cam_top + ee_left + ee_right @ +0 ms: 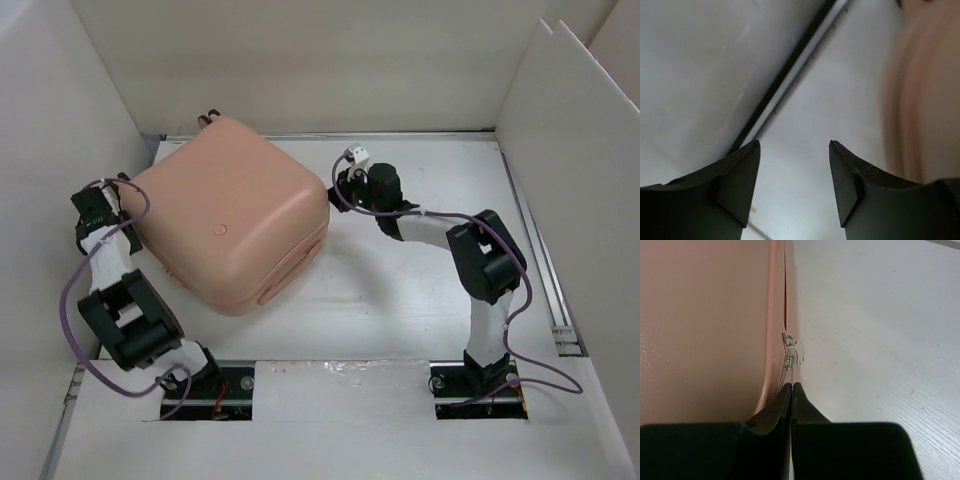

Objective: Pack the luggage

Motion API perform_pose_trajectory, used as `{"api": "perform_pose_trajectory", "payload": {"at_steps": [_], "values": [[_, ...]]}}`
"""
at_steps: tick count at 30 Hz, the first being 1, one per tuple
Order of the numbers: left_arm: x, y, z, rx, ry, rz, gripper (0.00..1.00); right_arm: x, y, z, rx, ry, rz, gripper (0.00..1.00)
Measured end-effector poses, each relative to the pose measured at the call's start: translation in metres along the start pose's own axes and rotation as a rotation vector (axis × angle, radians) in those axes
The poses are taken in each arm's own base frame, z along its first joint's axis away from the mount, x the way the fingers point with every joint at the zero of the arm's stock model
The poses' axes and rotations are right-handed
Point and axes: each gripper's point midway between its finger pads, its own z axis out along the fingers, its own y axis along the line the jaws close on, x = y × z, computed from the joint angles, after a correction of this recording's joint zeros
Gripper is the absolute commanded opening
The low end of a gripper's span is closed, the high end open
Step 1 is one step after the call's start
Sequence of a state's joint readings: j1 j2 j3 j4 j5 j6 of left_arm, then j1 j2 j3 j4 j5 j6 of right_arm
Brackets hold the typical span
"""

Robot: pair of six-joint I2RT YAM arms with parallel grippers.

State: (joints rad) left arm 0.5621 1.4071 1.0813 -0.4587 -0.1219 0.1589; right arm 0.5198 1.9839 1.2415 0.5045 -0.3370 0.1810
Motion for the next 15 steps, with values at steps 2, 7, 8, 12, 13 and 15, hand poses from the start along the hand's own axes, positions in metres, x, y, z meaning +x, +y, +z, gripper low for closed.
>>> {"api": "perform_pose_trajectory", "payload": {"at_steps": [2, 7, 8, 12, 13, 15], "values": [[-0.003, 0.004, 0.027, -0.035, 0.016, -0.004, 0.53, 0.002, 0.002, -0.004, 0.004, -0.008, 0.002, 0.0], [-0.015, -0.03, 0.069, -0.066, 0.033, 0.138, 0.53, 0.01, 0.007, -0.028, 0.055, -0.026, 0.024, 0.0], [-0.017, -0.045, 0.072, -0.06, 0.024, 0.159, 0.53, 0.012, 0.008, -0.034, 0.068, -0.031, 0.031, 0.0], [-0.044, -0.104, 0.066, -0.004, -0.076, 0.274, 0.53, 0.024, 0.008, -0.066, 0.146, -0.054, 0.068, 0.0], [-0.048, -0.116, 0.064, 0.009, -0.092, 0.3, 0.53, 0.027, 0.007, -0.072, 0.166, -0.061, 0.076, 0.0], [-0.054, -0.141, 0.06, 0.049, -0.123, 0.343, 0.53, 0.033, 0.006, -0.085, 0.198, -0.079, 0.096, 0.0]]}}
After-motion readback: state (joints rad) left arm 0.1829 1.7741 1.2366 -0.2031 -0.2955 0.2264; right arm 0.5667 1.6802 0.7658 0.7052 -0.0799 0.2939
